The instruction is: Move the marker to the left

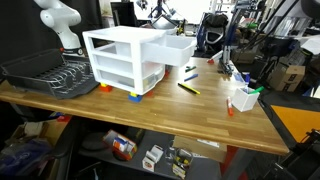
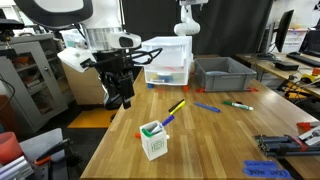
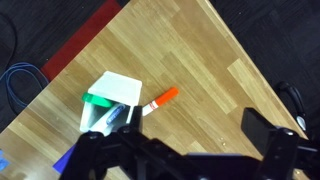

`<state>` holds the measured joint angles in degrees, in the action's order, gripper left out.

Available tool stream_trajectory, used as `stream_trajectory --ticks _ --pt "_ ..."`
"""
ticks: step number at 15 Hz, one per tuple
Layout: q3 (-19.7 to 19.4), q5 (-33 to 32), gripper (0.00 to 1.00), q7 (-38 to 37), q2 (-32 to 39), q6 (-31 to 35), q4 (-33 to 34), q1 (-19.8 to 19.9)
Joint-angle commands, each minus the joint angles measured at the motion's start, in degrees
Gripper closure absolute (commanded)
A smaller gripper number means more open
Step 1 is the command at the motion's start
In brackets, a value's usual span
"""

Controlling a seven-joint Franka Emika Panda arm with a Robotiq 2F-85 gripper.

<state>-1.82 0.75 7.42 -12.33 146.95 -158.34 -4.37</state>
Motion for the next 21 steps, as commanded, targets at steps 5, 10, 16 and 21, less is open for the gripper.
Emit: stream_trajectory --ticks 5,10,16,21 --pt "0.9 1.0 0.0 0.1 2.3 1.2 0.6 0.5" --pt "2.0 1.0 0.0 -6.5 4.9 1.1 1.3 0.9" --pt "4.9 -1.1 0.0 -24.9 11.6 5.3 2.7 1.0" --pt "3.6 1.6 0.0 -37.0 19.4 11.8 4.9 0.4"
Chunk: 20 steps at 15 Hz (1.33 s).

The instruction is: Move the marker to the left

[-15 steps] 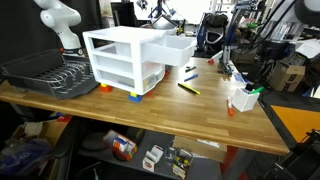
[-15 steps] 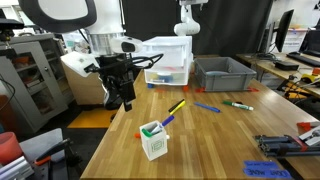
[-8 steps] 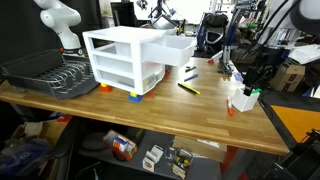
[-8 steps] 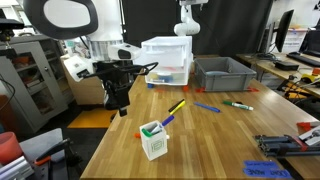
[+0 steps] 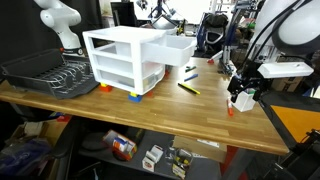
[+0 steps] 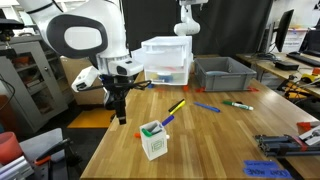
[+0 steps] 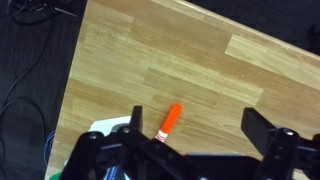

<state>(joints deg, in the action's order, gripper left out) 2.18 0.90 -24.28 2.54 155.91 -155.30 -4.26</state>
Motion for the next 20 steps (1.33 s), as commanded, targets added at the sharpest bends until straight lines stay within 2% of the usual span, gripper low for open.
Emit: stream_trajectory --ticks 1,4,8,16,17,18,20 --pt "-0.9 2.0 0.0 -6.9 6.1 3.8 2.4 0.0" --pt "-3.5 0.6 0.0 -12.2 10.3 7.7 4.2 -1.7" --pt "-6.5 2.0 0.0 -15.7 14.5 11.5 6.4 -3.4" --pt "-6.5 8.6 0.0 -16.4 19.0 14.3 8.0 -4.4" --pt "-6.5 9.2 0.11 -16.3 19.2 14.6 8.0 -4.4" --pt "-6.7 9.5 0.28 -16.3 19.5 15.1 7.9 -4.6" --pt "-6.8 10.2 0.42 -16.0 20.3 15.9 7.9 -4.6"
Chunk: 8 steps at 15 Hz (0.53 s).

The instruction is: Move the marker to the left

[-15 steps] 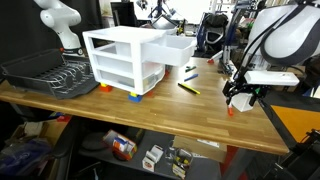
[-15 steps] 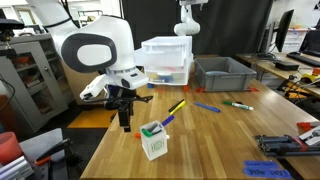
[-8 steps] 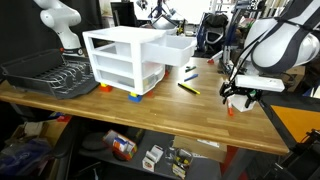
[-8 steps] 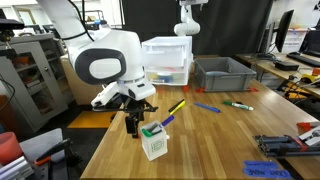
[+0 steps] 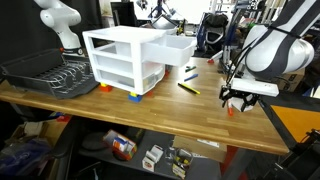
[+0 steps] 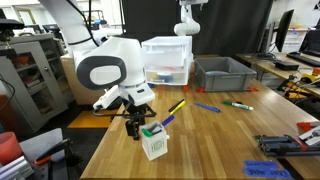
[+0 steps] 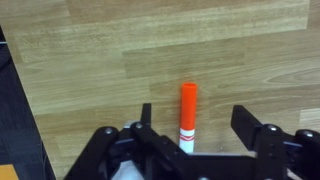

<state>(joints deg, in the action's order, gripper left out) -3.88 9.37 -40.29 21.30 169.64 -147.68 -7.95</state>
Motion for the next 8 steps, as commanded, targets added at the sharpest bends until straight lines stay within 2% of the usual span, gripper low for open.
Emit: stream_trajectory --ticks 1,3,5,6,8 --pt "-0.7 2.2 0.44 0.2 2.0 2.6 0.3 -0.8" --pt "-0.6 2.8 0.42 0.3 2.9 3.4 0.4 -0.7" --pt "-0.9 3.3 0.54 0.4 3.6 4.0 0.5 -1.1" --pt "-1.0 3.3 0.75 0.4 3.7 4.2 0.6 -1.3" --pt "-1.4 3.2 0.8 0.3 3.8 4.6 0.7 -1.8"
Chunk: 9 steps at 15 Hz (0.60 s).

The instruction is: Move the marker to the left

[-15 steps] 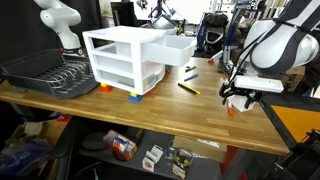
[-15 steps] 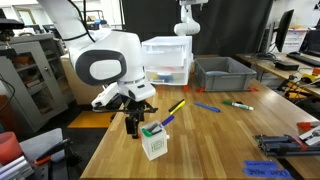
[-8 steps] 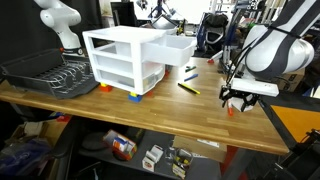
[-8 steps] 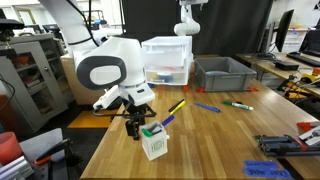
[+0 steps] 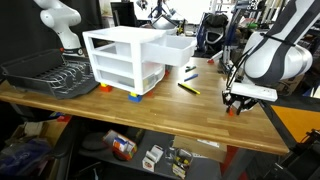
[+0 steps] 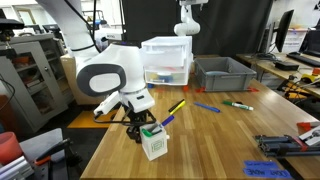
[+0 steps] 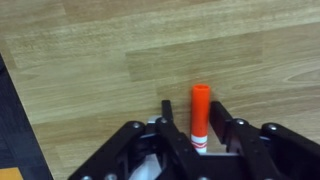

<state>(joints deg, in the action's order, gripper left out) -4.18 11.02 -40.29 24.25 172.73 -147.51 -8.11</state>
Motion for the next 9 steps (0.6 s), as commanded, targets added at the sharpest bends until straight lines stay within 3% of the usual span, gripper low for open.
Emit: stream_trajectory --ticks 1,3,9 --pt "-1.5 1.4 0.85 0.3 0.7 1.6 0.7 -2.1" --pt "-2.2 1.1 0.99 0.3 0.6 2.0 0.9 -3.0" --pt "-1.5 0.3 0.96 3.1 -1.2 5.0 0.5 -5.1"
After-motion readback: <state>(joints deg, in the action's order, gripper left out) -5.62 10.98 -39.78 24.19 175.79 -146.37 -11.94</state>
